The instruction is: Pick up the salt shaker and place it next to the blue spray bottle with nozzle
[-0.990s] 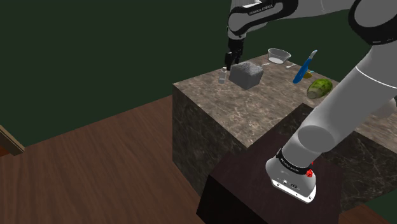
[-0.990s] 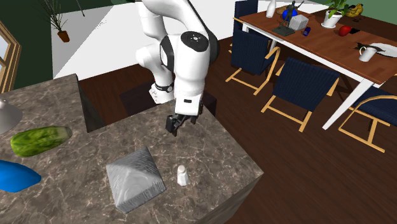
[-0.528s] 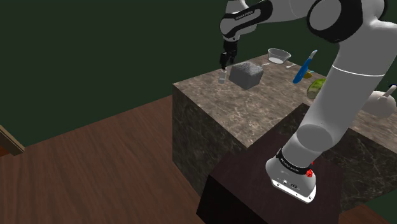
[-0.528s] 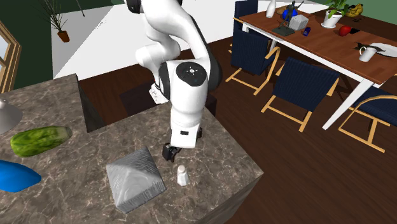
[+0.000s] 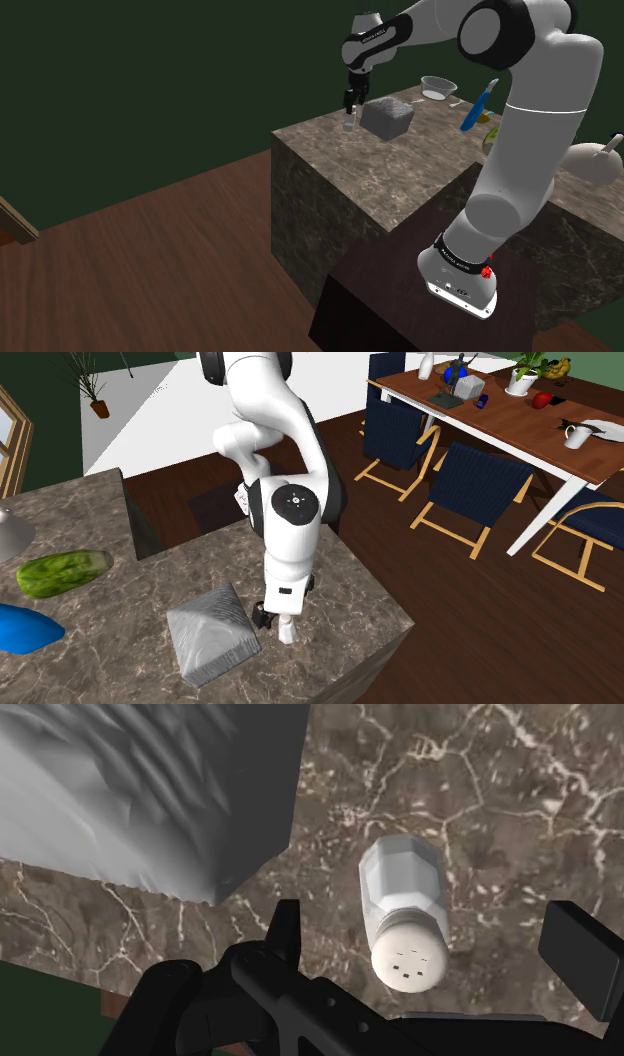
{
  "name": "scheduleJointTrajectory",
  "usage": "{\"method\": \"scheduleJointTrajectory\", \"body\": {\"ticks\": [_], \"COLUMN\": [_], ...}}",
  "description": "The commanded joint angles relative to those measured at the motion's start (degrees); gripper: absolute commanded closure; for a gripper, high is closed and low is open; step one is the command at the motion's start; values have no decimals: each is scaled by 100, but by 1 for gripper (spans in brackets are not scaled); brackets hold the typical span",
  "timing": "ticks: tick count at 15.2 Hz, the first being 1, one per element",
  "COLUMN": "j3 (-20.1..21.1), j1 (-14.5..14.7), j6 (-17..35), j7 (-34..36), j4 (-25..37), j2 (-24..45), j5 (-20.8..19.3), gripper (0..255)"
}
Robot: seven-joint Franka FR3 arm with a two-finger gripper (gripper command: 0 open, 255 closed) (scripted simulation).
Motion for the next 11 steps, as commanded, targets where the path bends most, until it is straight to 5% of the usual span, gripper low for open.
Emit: {"method": "scheduleJointTrajectory", "body": {"ticks": [1,9,10,11], "j3": [-1,-1,-1,-1], "j1": [-18,-18,-18,-18], "j6": [179,178,178,178], "j7": [-9,-9,-9,-9], "j4": [-102,-102,-102,-102], "j2": [74,74,74,74], "j5": [13,13,13,13], "gripper": [0,0,255,255]}}
